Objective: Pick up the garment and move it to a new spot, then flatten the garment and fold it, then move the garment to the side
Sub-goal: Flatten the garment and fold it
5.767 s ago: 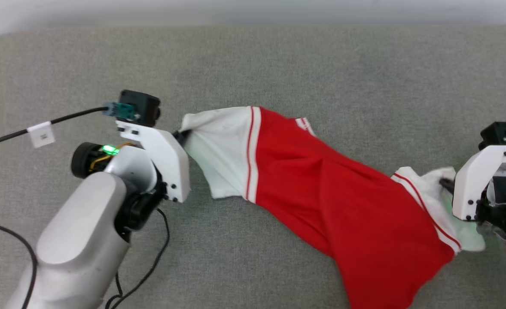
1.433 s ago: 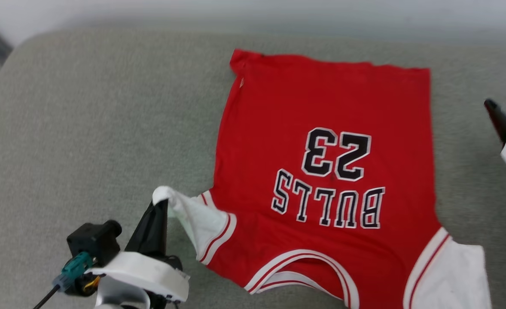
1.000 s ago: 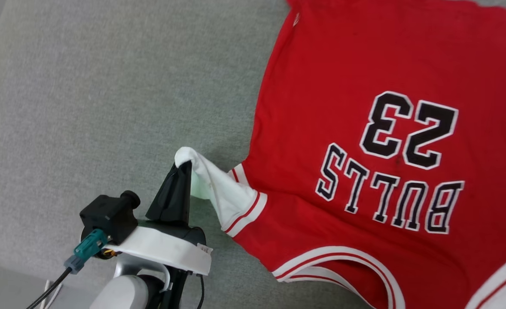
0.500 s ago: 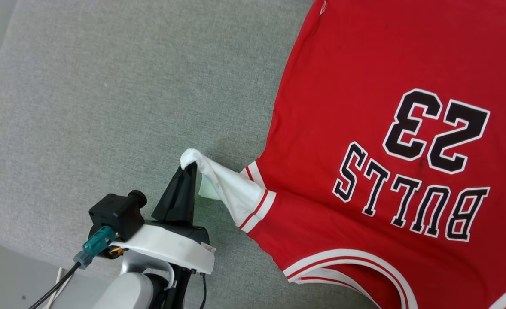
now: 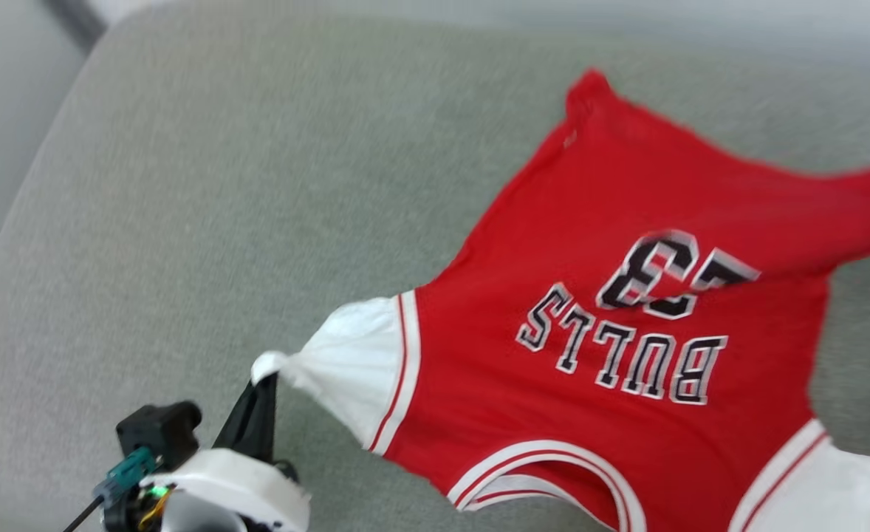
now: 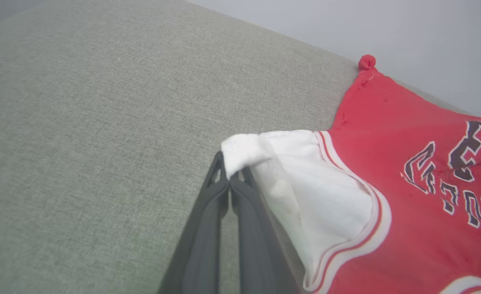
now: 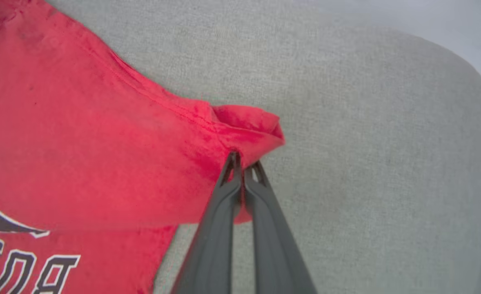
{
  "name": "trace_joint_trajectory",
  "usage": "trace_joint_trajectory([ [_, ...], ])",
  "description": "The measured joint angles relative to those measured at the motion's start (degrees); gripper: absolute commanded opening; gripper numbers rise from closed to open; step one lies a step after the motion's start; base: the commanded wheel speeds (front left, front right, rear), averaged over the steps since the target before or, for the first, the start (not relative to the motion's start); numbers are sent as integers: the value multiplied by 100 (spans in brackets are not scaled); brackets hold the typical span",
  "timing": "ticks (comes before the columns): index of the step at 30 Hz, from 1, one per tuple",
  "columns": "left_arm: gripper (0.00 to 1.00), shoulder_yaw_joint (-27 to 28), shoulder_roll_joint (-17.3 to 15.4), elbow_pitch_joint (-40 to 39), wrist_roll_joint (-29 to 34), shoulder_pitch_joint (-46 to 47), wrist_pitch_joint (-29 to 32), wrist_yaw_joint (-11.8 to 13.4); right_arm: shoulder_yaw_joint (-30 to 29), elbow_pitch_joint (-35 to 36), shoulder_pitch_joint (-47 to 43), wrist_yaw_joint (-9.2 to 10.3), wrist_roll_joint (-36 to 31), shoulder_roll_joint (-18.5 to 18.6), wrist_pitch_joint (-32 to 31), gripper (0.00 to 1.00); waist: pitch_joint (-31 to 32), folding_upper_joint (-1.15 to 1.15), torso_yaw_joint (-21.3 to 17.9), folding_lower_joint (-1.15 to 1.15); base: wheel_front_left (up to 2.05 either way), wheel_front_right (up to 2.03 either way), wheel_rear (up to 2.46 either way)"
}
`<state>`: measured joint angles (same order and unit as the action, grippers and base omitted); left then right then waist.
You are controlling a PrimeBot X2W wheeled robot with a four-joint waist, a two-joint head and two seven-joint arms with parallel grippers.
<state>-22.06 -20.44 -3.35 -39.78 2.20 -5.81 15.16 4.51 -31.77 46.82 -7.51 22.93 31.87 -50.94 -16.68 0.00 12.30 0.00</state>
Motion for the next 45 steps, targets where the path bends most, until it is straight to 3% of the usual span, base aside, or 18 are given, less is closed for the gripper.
trace_joint_trajectory([
  [8,0,227,-287,-92,-266,-769,182,183,-89,1318,-2780,0,434,111,-359,0,953,0,-533,-2,0,0,0],
  [17,0,250,-542,-233,-343,-1053,472,277,-450,2179,-5263,1,589,-669,-714,0,1497,0,-1263,-2,0,0,0],
  [18,0,255,-546,-244,-359,-1079,490,292,-503,2214,-5434,0,604,-793,-732,21,1529,0,-1317,-2,0,0,0],
  [19,0,257,-555,-249,-379,-1115,509,301,-556,2259,-5548,1,617,-895,-708,84,1551,0,-1367,-2,0,0,0],
  [20,0,259,-554,-250,-383,-1129,513,304,-597,2317,-5620,1,594,-959,-630,100,1565,0,-1413,-2,0,0,0],
  [24,0,260,-557,-282,-391,-1131,523,326,-860,2647,-5577,1,499,-1233,277,100,1568,0,-1529,-2,0,0,0],
  [31,0,216,-603,-401,-345,-1006,616,348,-1265,2676,-4801,1,266,-1502,2777,100,1401,0,-1533,-1,0,0,0],
  [35,0,186,-601,-504,-266,-827,616,353,-1183,2614,-4257,1,277,-1530,3532,100,1231,0,-1497,-1,0,0,0],
  [39,0,122,-555,-598,-168,-535,601,343,-1032,2474,-3574,1,380,-1479,3539,100,977,0,-1410,0,0,0,0],
  [45,0,-40,-425,-657,-35,-89,559,232,-247,2087,-2524,1,589,-1013,2016,100,514,0,-1203,1,0,0,0],
])
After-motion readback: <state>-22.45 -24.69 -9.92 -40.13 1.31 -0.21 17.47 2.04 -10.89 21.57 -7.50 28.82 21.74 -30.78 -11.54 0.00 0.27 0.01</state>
